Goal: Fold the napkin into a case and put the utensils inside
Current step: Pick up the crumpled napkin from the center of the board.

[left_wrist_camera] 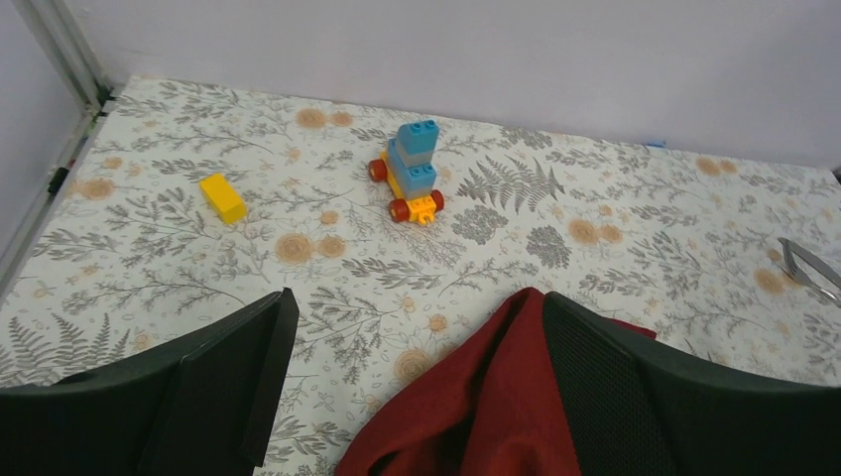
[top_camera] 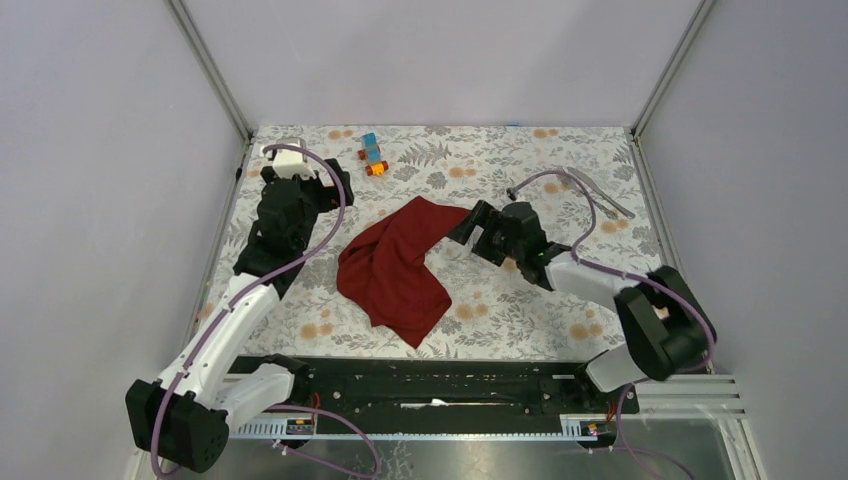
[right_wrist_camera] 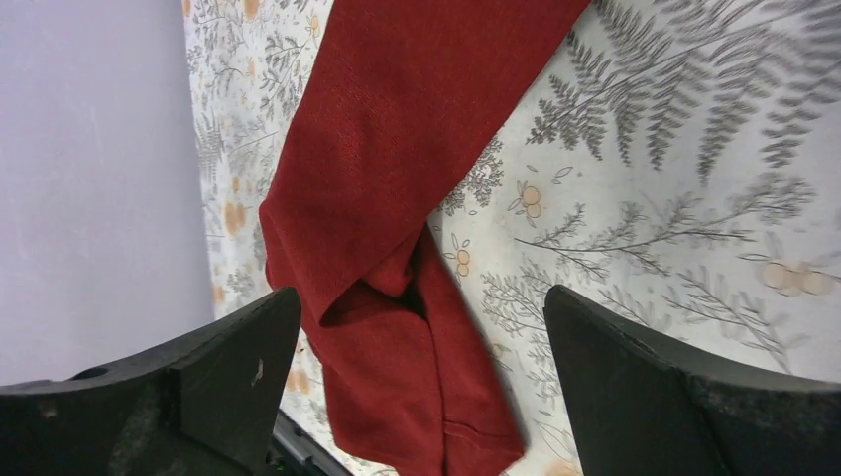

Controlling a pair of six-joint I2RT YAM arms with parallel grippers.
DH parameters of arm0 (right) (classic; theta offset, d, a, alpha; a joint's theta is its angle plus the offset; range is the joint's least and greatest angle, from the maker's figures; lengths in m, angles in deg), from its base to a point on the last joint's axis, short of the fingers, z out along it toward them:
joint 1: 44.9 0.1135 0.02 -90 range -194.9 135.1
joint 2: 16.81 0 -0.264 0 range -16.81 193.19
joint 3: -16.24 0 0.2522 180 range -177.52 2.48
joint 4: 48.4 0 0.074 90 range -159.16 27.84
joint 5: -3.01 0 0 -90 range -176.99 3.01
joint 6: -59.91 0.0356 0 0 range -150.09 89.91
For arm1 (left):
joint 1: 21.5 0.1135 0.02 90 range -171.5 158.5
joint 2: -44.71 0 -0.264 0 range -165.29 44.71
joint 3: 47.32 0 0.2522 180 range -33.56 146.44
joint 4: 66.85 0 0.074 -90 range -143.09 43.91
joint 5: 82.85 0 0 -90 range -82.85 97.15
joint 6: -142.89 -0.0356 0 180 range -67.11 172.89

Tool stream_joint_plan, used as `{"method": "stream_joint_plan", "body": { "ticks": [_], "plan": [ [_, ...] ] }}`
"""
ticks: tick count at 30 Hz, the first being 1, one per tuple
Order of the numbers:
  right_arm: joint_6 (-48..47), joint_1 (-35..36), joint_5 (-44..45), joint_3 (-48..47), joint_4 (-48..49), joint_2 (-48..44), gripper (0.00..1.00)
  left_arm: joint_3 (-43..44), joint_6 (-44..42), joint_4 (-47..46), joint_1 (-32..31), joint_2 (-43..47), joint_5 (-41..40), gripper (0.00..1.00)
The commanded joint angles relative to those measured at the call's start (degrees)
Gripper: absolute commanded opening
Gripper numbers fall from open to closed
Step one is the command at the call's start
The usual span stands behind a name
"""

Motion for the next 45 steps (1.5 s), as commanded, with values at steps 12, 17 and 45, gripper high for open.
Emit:
{"method": "stream_joint_plan", "body": {
  "ticks": [12, 17, 45],
  "plan": [
    [12.2, -10.51, -16.11, -8.16, 22.6, 26.31, 0.75, 4.61, -0.16, -0.38, -0.13, -4.13, 16.51, 0.99],
    [13.47, -12.93, -17.14, -13.8, 22.71, 33.36, 0.73, 4.92, 0.34, -0.37, -0.12, -5.97, 19.47, 0.99],
    [10.68, -18.51, -29.62, -12.25, 20.26, 28.47, 0.0, 5.59, 26.03, 32.37, -47.32, -27.91, -6.31, 0.64]
  ]
}}
